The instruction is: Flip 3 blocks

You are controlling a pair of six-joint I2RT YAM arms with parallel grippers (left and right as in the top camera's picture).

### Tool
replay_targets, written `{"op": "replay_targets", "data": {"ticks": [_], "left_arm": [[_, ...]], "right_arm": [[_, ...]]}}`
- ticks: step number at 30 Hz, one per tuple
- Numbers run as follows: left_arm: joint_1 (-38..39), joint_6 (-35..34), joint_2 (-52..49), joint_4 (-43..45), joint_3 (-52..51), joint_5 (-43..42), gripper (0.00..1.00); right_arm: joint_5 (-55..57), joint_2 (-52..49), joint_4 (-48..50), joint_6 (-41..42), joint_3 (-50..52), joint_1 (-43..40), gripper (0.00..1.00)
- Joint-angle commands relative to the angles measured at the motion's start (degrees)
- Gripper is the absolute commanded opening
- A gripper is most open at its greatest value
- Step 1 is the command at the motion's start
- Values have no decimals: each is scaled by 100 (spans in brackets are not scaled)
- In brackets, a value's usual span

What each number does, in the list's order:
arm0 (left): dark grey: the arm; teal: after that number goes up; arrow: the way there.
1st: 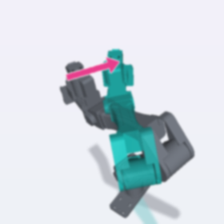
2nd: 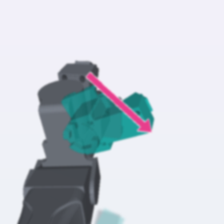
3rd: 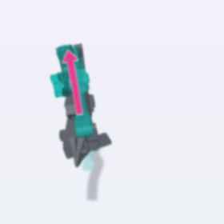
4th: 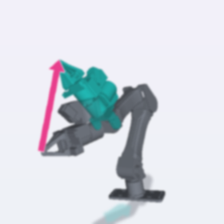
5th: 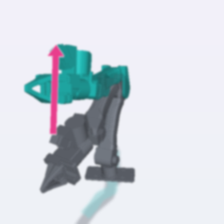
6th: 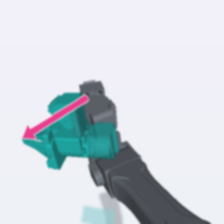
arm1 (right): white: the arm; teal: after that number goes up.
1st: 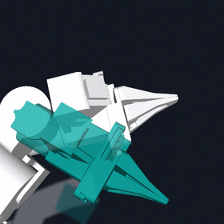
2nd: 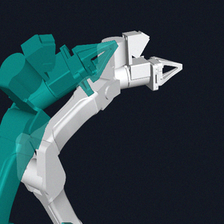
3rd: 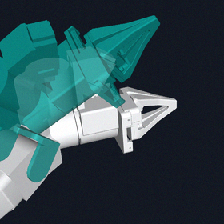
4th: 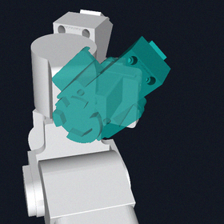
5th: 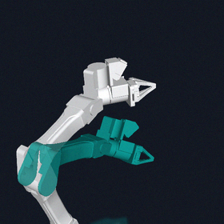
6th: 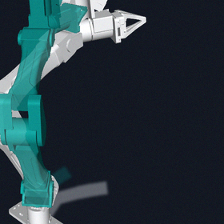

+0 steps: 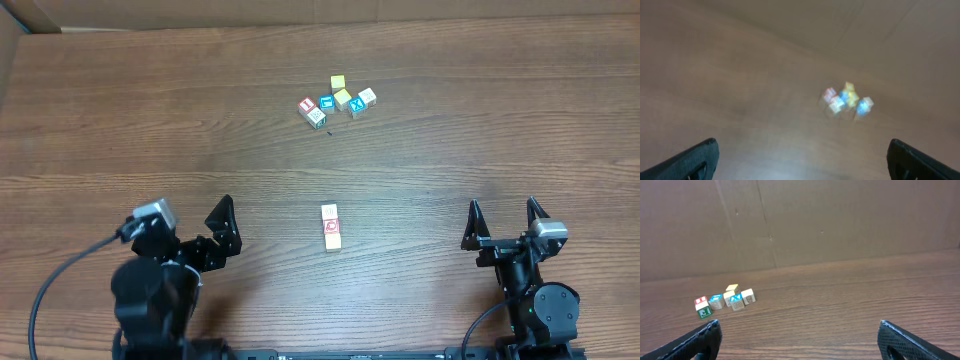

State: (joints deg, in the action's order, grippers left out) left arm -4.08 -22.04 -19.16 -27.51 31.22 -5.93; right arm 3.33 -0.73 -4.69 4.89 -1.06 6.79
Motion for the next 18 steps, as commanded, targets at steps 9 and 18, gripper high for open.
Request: {"op": "replay_targets", "data": {"ticks": [9,18], "left_arm": [[-2,431,1775,3644,-1318,-365,100],[68,422,1893,4179,-2135,48,100]], "right_arm": [[-4,57,26,-22,61,-15,100],[-4,57,26,-22,61,-15,100]]}}
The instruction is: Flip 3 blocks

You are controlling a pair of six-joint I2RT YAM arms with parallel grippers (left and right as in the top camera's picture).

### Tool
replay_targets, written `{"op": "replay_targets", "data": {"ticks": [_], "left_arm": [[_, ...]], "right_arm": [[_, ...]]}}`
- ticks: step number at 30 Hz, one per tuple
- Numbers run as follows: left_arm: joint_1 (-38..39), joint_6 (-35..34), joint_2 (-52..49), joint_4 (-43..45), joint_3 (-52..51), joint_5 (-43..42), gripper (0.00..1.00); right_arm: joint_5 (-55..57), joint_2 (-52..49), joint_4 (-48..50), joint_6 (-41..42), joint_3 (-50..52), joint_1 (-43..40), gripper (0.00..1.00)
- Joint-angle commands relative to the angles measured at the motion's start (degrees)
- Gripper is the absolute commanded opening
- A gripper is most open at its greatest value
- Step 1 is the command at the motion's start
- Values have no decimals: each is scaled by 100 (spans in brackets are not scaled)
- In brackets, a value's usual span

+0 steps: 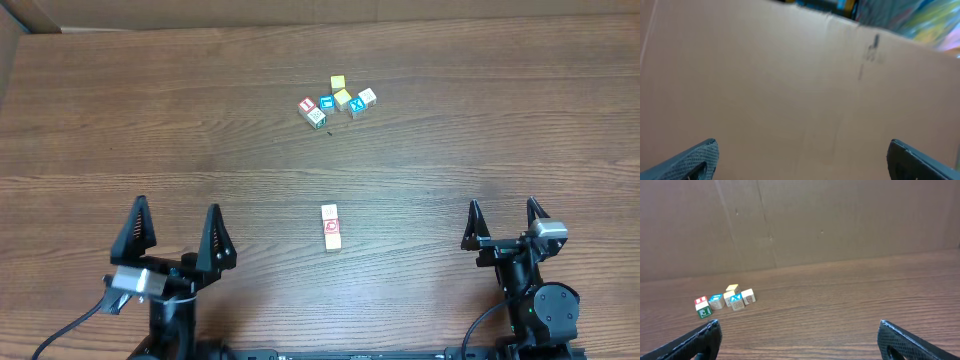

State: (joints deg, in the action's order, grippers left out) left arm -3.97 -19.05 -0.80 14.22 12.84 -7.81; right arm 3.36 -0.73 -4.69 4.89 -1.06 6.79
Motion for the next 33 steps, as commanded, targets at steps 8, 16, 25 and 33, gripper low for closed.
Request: {"op": "replay_targets", "data": {"ticks": [8,16,25,33], "left_arm": [[70,105,59,0,-1147,227,100],[72,122,59,-1097,-1257,597,100],[175,1029,59,-1869,-1257,782,100],[293,1263,59,-1867,-1257,778,100]], "right_arm": [[-7,57,26,-22,61,-15,100],[-7,57,24,-22,61,-15,100],[-7,57,26,-22,61,-15,100],[-7,57,24,-22,61,-15,100]]}}
